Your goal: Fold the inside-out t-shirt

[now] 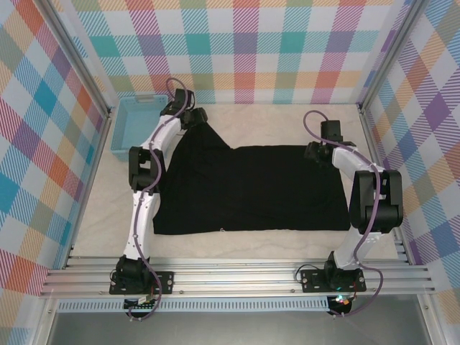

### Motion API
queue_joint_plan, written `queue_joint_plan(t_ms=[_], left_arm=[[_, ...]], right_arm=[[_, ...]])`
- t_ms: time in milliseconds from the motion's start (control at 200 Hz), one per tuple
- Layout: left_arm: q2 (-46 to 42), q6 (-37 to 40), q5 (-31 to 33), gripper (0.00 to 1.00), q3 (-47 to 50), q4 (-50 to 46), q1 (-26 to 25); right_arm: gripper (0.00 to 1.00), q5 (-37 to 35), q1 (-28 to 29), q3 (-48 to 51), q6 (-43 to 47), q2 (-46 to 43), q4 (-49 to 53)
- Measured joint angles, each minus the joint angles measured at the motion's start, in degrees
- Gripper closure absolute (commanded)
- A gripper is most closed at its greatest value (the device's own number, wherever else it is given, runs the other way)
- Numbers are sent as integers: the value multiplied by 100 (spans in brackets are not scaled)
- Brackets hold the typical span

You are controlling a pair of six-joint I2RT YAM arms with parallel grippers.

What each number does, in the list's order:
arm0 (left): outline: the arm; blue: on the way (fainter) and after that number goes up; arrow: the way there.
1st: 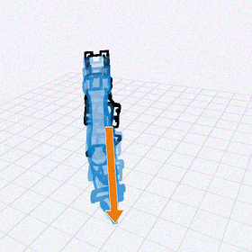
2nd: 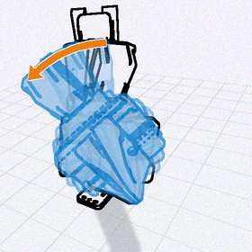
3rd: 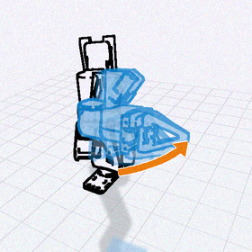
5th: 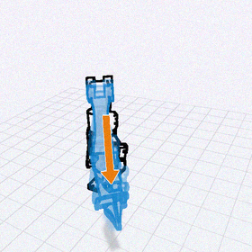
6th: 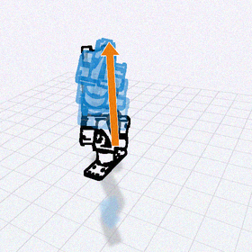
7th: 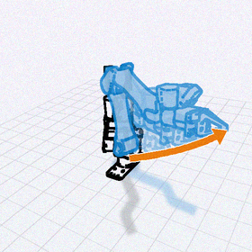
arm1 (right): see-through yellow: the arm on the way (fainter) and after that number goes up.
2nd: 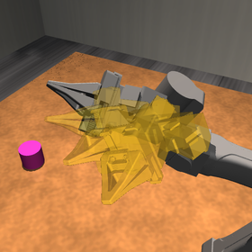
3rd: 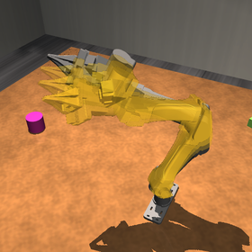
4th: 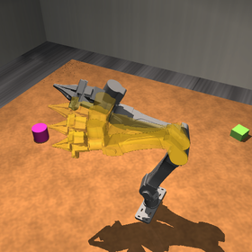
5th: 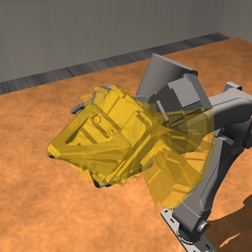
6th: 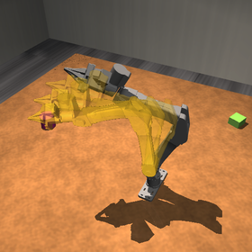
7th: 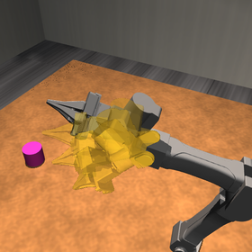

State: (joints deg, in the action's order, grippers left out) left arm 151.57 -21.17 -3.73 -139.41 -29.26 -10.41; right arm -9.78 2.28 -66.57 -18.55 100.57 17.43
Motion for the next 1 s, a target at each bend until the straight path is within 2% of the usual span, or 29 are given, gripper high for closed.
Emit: queue_joint_plan(t_ms=[125,500,750,940,1000], left_arm=[[597,-24,44,41,-809,-133,0],[1069,-195,85,46,-1392,-24,-7],[1268,-214,151,60,-1550,315,-7],[1366,-227,177,78,-1613,507,-7],[1397,-229,177,81,-1622,570,-4]], right_arm=[[40,105,0,-15,2,24,-17],[40,361,0,-20,0,192,-92],[40,468,0,-20,-2,219,-92],[40,470,0,-39,0,238,-83],[40,470,0,-63,0,262,-72]])
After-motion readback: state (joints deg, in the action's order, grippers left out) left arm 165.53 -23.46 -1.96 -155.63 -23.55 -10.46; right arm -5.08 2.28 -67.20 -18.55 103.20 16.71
